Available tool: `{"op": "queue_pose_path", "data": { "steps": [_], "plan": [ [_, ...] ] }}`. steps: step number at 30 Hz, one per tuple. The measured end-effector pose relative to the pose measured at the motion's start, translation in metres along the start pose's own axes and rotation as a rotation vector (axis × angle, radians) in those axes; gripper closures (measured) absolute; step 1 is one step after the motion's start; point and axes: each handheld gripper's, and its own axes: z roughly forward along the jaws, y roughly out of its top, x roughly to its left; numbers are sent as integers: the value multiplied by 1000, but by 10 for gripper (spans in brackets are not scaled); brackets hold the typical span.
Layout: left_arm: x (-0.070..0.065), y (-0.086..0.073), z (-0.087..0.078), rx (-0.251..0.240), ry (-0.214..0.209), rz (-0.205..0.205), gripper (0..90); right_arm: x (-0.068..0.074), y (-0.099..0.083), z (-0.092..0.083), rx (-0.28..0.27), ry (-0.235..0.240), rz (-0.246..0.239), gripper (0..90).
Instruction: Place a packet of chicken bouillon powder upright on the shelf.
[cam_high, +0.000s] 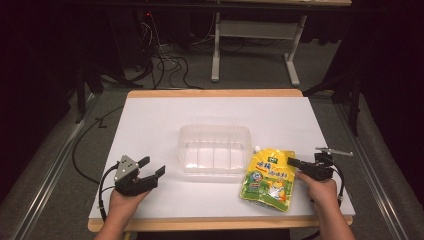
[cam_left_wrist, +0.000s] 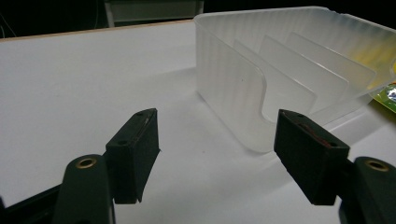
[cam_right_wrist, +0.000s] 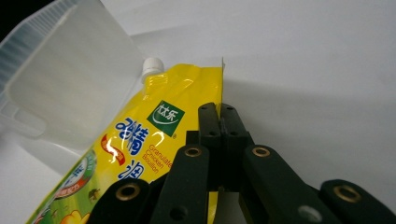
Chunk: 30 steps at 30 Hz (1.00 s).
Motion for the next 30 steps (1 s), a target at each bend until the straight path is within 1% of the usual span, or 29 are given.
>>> {"op": "queue_pose_path", "data": {
  "steps": [4, 8, 9, 11, 13, 16, 17, 18, 24, 27, 30],
  "plan": [
    [-2, 4, 6, 0, -22, -8, 322, 6, -1, -17, -51, -6, -14, 900],
    [-5, 7, 13, 0, -41, -1, 330, 12, -2, -37, -135, -33, -45, 900],
    [-6, 8, 15, -1, -44, 4, 330, 14, -2, -41, -149, -38, -49, 900],
    [-8, 9, 17, 3, -51, 10, 329, 18, -1, -52, -194, -51, -71, 900],
    [-8, 9, 19, 0, -59, 11, 329, 21, 0, -62, -230, -55, -79, 900],
    [-9, 9, 21, -2, -59, 11, 329, 29, 3, -76, -286, -71, -111, 900],
    [-9, 9, 20, -2, -58, 11, 329, 32, 5, -81, -311, -73, -125, 900],
    [-9, 9, 20, -1, -55, 12, 330, 34, 5, -85, -324, -75, -131, 900],
    [-7, 7, 15, 0, -39, 7, 335, 55, 15, -100, -419, -94, -218, 900],
    [-5, 4, 10, 5, -25, 6, 335, 64, 21, -102, -459, -112, -263, 900],
    [-3, 2, 5, 3, -14, 4, 338, 70, 28, -101, -503, -128, -293, 900]
  ]
}}
